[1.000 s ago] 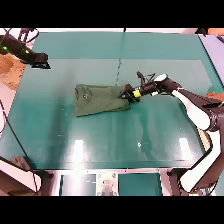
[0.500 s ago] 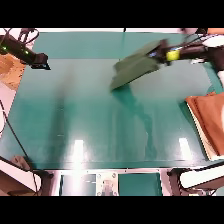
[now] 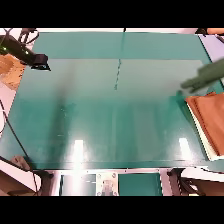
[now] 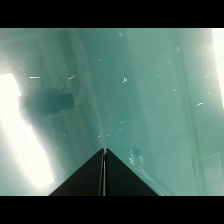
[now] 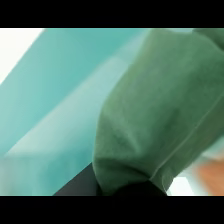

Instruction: Fold the shirts.

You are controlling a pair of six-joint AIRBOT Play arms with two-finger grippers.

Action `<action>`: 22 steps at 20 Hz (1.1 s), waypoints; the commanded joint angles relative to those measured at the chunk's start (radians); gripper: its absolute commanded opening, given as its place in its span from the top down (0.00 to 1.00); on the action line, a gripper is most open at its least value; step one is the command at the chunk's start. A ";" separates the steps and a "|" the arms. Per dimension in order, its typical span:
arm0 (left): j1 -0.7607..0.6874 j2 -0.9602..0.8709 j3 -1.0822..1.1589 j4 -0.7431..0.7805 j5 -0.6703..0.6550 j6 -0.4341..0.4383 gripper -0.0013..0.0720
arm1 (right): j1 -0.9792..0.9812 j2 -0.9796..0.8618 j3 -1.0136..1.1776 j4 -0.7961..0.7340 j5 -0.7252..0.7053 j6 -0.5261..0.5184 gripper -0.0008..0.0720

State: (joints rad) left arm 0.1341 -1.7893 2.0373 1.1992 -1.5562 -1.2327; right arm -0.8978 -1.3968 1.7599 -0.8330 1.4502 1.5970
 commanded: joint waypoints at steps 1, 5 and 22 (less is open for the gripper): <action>0.001 -0.001 -0.016 -0.002 0.000 -0.008 0.94 | -0.177 0.045 0.001 -0.268 0.107 0.089 0.96; 0.001 -0.001 -0.047 -0.002 -0.006 -0.008 0.94 | -0.214 0.093 -0.080 -0.537 0.187 0.157 0.96; 0.001 0.052 -0.032 0.002 -0.015 -0.009 0.95 | -0.072 0.107 -0.375 -0.455 0.065 0.150 0.96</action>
State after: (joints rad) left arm 0.1341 -1.7668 2.0003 1.1973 -1.5661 -1.2404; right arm -1.0485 -1.2945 1.3235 -1.4830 1.5806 1.7889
